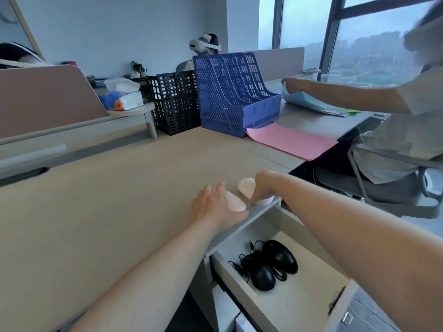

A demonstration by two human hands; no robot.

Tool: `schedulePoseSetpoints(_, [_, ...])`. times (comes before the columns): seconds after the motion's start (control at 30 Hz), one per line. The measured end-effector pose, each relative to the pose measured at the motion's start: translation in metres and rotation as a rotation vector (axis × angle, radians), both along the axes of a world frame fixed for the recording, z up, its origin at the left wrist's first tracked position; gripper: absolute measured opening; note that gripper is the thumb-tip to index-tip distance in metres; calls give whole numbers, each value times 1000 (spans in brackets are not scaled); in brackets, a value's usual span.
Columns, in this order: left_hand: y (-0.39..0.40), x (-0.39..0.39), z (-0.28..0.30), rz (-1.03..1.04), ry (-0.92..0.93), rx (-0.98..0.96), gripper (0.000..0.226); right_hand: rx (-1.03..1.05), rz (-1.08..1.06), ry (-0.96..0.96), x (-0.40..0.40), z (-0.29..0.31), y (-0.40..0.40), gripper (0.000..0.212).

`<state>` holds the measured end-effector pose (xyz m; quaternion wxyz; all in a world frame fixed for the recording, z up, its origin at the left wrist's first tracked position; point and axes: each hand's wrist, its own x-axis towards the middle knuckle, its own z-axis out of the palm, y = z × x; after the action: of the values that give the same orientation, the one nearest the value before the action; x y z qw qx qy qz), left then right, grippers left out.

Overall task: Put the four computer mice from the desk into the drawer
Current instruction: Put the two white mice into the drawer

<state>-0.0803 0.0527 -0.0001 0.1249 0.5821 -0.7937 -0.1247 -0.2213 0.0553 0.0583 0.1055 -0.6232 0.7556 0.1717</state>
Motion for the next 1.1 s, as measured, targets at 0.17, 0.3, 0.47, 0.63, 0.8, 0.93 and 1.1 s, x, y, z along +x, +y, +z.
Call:
schedulePoseSetpoints(0.17, [42,-28,-8,-79,-16,-34,100,106,-35,51,-29,-22,52,50])
schedulePoseSetpoints(0.3, [67,-47,-33,-133,-35,0,102,136,-91,12,-47,-52,71,68])
schedulePoseSetpoints(0.47, [90,-62,-77,-148,-161,95,98,262,-104,19,-57,-87,87,51])
schedulePoseSetpoints(0.63, [109,-75,-119,-198,-268,222,82,421,-52,52,-60,-129,94,56])
schedulePoseSetpoints(0.8, [117,-89,-145,-201,-298,288,83,495,-45,69,-66,-166,100,34])
schedulePoseSetpoints(0.93, [119,-99,-153,-214,-344,244,85,513,-16,77,-71,-184,101,35])
schedulePoseSetpoints(1.1, [126,-106,-163,-233,-393,239,71,478,-15,56,-74,-195,99,30])
